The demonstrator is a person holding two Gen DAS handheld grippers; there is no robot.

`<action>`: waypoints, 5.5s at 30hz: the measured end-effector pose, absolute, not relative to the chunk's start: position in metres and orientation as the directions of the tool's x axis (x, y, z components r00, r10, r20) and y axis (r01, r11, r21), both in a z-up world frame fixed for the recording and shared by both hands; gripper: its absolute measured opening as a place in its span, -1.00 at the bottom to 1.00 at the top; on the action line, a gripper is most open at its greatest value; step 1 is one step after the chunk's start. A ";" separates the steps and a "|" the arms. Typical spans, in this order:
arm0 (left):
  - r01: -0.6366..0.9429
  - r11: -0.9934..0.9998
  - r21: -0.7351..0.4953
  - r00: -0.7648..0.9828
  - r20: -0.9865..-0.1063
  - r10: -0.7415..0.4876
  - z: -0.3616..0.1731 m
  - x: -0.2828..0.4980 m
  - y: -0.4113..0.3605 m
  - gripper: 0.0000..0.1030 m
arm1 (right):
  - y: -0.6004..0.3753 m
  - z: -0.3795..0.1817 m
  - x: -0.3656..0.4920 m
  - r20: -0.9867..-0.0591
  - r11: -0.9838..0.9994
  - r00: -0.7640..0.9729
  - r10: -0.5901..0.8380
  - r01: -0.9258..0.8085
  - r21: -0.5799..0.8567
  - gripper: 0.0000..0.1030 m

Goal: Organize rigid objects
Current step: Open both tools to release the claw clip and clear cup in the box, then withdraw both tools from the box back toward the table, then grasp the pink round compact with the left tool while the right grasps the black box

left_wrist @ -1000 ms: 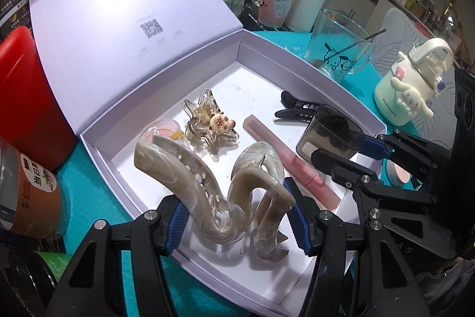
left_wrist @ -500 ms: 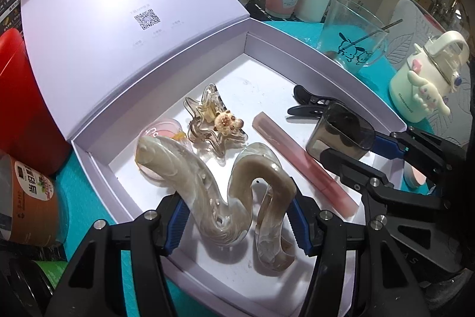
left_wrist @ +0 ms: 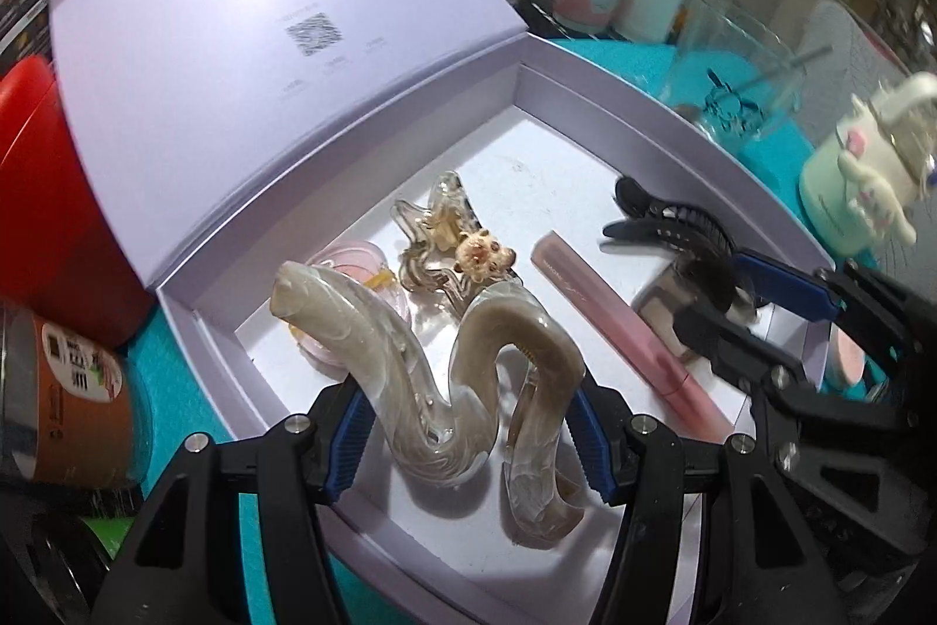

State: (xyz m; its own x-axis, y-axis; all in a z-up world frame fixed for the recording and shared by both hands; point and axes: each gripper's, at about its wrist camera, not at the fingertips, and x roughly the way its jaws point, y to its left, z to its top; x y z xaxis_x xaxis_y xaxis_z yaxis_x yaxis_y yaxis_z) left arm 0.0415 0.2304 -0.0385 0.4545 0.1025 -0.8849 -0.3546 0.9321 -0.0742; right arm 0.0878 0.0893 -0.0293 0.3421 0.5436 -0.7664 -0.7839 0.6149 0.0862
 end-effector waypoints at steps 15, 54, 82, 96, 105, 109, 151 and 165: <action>-0.349 0.936 -0.050 0.475 -0.870 0.131 -0.021 0.037 0.222 0.56 | 0.063 -0.001 0.076 -0.730 0.656 0.415 0.543 -0.752 0.061 -0.04; -0.247 0.969 -0.030 0.724 -0.670 0.164 0.093 -0.040 0.155 0.56 | -0.031 0.097 -0.009 -0.561 0.729 0.604 0.566 -0.685 -0.002 0.11; 0.014 0.994 -0.113 0.689 -0.719 -0.091 0.055 -0.062 0.061 0.56 | -0.128 0.067 -0.064 -0.604 0.858 0.673 0.427 -0.512 0.036 0.12; 0.076 0.988 -0.135 0.634 -0.758 -0.152 0.016 -0.024 0.037 0.55 | -0.156 0.032 -0.043 -0.662 0.892 0.652 0.369 -0.448 0.056 0.20; 0.103 0.987 -0.121 0.610 -0.776 -0.158 -0.002 0.015 0.027 0.55 | -0.163 0.009 -0.016 -0.687 0.900 0.625 0.370 -0.426 0.097 0.28; 0.116 0.987 -0.109 0.590 -0.792 -0.157 -0.011 0.035 0.022 0.55 | -0.167 -0.002 -0.001 -0.703 0.904 0.610 0.365 -0.413 0.111 0.28; 0.130 0.970 -0.204 0.473 -0.847 -0.242 -0.055 0.073 0.032 -0.02 | -0.143 -0.055 0.068 -0.763 0.844 0.422 0.490 -0.447 0.295 0.28; 0.060 0.969 -0.241 0.479 -0.845 -0.240 -0.055 0.039 0.044 -0.02 | -0.132 -0.057 0.068 -0.760 0.810 0.391 0.518 -0.510 0.290 0.28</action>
